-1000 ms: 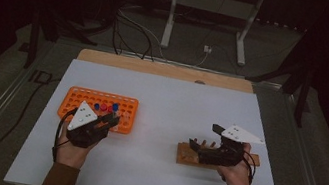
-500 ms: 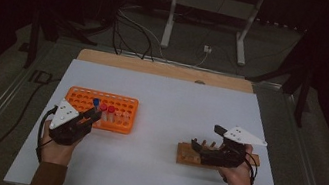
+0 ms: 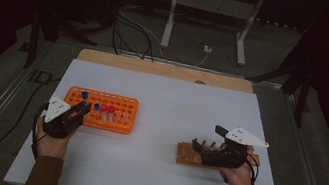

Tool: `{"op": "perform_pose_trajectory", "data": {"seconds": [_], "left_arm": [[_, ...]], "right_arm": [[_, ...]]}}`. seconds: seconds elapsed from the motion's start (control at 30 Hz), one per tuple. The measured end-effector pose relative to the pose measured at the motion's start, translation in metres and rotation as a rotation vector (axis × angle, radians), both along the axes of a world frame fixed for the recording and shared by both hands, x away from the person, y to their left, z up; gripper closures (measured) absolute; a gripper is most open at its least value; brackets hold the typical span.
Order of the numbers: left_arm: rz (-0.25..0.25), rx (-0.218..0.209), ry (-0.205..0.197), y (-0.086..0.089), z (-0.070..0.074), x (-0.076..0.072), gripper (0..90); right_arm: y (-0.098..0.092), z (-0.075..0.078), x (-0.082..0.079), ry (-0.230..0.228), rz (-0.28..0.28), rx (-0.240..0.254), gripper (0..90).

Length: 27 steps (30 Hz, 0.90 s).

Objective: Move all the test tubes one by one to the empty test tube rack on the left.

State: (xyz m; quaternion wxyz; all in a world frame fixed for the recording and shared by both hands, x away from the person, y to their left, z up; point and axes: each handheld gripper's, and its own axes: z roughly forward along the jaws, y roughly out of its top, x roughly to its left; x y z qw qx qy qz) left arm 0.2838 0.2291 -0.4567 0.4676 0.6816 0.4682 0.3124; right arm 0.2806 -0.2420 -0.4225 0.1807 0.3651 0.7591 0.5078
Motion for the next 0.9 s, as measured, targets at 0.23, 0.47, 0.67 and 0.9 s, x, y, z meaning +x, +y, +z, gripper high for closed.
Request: {"op": "perform_pose_trajectory", "data": {"seconds": [0.23,0.47,0.67,0.9], "left_arm": [[0.013,0.009,0.027,-0.001,-0.012,0.011,77.2],[-0.006,0.07,0.1,-0.003,-0.028,0.015,77.4],[-0.02,0.099,0.143,-0.003,-0.035,0.016,77.8],[-0.017,0.111,0.175,-0.005,-0.039,0.019,76.9]], "right_arm": [[-0.002,0.0,-0.001,0.0,-0.004,0.0,0.1],[-0.01,-0.003,-0.002,0.001,-0.014,-0.003,0.1],[-0.02,-0.008,-0.004,0.007,-0.035,-0.005,0.1],[-0.033,-0.012,-0.004,0.002,-0.066,-0.003,0.1]]}}
